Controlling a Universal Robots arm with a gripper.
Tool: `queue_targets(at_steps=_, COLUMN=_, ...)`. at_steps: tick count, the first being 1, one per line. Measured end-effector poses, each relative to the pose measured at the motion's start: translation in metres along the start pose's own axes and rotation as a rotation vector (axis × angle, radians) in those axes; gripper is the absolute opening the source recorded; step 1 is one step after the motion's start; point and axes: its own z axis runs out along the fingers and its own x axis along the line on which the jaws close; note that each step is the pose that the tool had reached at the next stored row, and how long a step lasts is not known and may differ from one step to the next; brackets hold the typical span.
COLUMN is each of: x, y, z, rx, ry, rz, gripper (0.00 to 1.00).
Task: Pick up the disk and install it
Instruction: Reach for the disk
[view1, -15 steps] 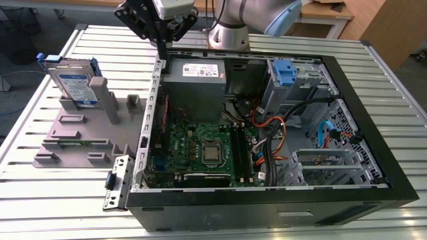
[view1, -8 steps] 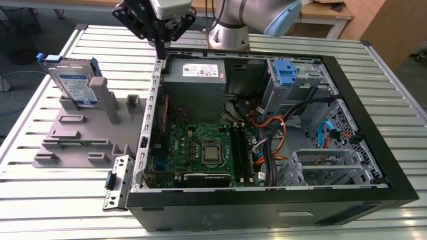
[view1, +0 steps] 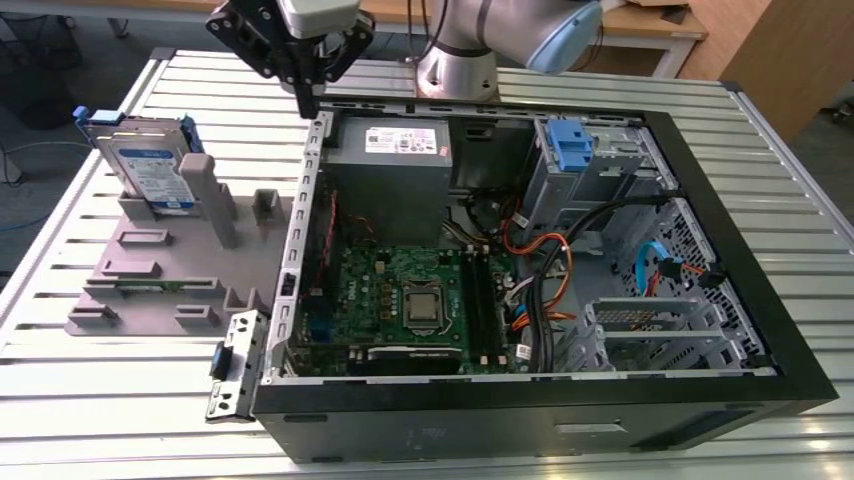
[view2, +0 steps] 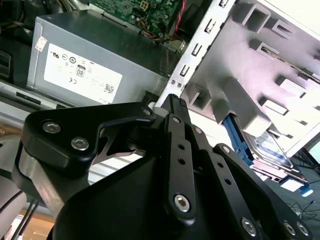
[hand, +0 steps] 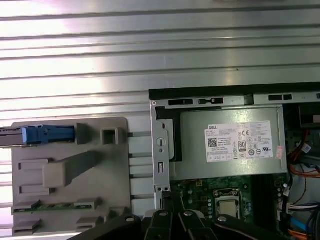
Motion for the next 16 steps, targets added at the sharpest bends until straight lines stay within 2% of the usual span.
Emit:
queue_targets(at_steps=9, x=0.0198, y=-0.0016, z=0.0005, rx=-0.0001, ry=-0.0001, rz=0.000, gripper=0.11)
queue_targets(at_steps=16, x=0.0309, y=-0.0024, z=0.0007, rx=-0.0001, ry=-0.0001, rz=0.000, gripper=0.11)
